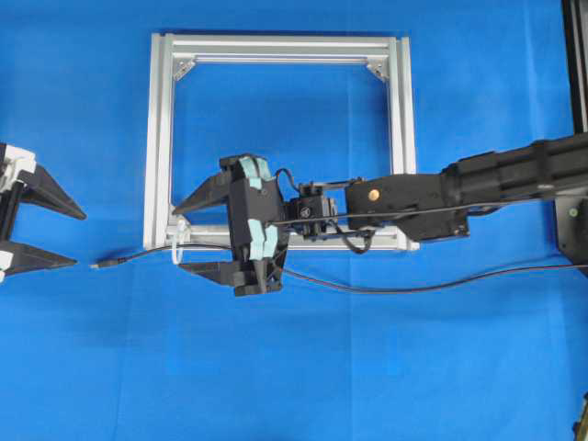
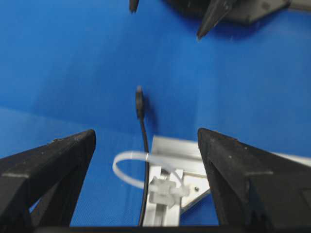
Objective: Insert the wire through the string loop located on the left side.
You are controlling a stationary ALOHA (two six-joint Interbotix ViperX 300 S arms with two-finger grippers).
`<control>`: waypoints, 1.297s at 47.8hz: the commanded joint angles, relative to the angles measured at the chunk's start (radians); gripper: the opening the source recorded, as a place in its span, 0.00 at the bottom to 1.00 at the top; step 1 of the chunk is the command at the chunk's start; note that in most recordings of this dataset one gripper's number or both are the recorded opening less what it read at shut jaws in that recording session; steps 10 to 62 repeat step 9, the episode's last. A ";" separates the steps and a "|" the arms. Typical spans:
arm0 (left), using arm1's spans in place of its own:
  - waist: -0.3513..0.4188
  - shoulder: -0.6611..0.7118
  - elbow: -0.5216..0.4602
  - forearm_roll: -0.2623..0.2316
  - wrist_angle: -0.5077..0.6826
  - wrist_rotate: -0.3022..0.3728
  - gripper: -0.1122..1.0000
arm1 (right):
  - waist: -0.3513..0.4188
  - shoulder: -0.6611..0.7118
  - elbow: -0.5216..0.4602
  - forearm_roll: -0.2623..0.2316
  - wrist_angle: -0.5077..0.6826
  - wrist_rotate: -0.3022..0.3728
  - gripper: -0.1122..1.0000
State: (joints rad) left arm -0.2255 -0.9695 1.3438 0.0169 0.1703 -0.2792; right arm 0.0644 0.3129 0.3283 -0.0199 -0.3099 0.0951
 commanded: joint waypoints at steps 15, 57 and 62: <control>0.051 -0.080 -0.080 0.008 -0.017 0.037 0.77 | -0.005 -0.146 -0.020 -0.002 0.069 -0.009 0.94; 0.051 -0.080 -0.080 0.008 -0.017 0.037 0.77 | -0.005 -0.146 -0.020 -0.002 0.069 -0.009 0.94; 0.051 -0.080 -0.080 0.008 -0.017 0.037 0.77 | -0.005 -0.146 -0.020 -0.002 0.069 -0.009 0.94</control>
